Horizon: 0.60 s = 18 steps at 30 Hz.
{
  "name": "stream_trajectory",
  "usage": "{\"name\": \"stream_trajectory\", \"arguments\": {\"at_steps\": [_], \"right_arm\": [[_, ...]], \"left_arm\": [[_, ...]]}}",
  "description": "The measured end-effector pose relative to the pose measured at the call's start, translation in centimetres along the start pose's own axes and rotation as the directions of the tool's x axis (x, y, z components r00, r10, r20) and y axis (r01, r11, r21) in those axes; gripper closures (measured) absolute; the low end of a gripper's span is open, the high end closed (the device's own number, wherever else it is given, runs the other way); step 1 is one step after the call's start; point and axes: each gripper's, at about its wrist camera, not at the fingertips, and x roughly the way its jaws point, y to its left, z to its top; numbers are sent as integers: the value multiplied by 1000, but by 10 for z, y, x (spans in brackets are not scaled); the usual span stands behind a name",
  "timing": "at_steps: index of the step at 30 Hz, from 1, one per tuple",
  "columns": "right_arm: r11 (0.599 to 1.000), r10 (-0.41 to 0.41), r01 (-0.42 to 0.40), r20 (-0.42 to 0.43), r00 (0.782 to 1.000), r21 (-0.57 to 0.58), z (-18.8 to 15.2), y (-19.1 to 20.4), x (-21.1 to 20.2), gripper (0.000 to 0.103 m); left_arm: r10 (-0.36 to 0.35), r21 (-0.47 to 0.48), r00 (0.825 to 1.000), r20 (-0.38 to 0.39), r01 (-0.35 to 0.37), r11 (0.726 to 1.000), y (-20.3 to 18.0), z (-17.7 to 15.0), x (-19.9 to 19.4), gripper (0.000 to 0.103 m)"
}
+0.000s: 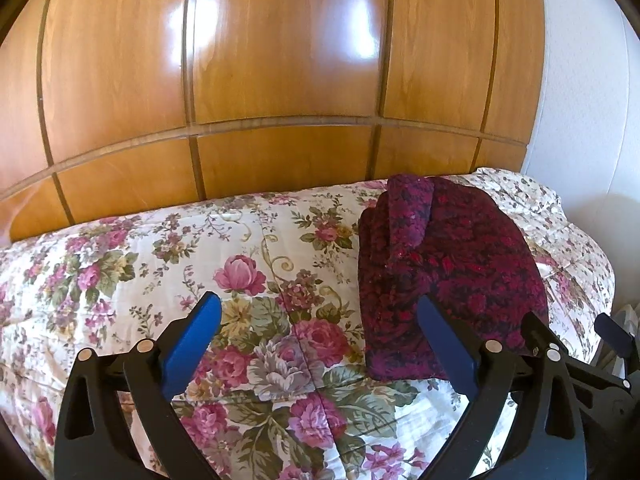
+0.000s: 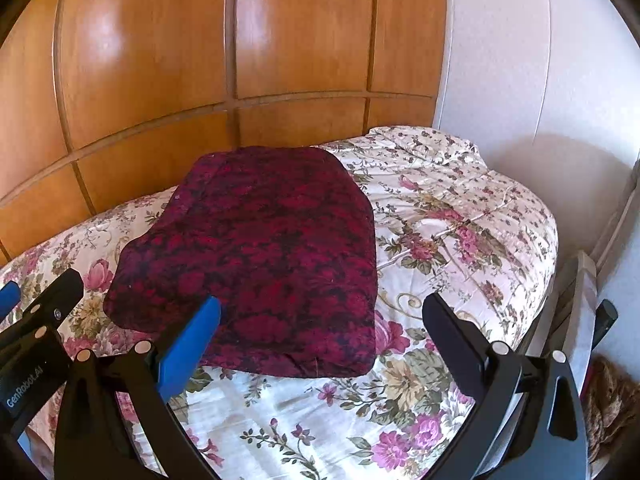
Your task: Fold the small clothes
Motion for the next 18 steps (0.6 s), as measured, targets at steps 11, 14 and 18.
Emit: {"name": "stream_trajectory", "arguments": {"at_steps": [11, 14, 18], "right_arm": [[1000, 8, -8, 3, 1000, 13, 0, -2, -2, 2], [1000, 8, -8, 6, 1000, 13, 1, -3, -3, 2], [1000, 3, -3, 11, 1000, 13, 1, -3, -4, 2]], "left_arm": [[2, -3, 1000, -3, -2, 1000, 4, 1, 0, 6], [-2, 4, 1000, -1, 2, 1000, 2, 1, -2, 6], [-5, 6, 1000, -2, 5, 1000, 0, 1, -2, 6]]}}
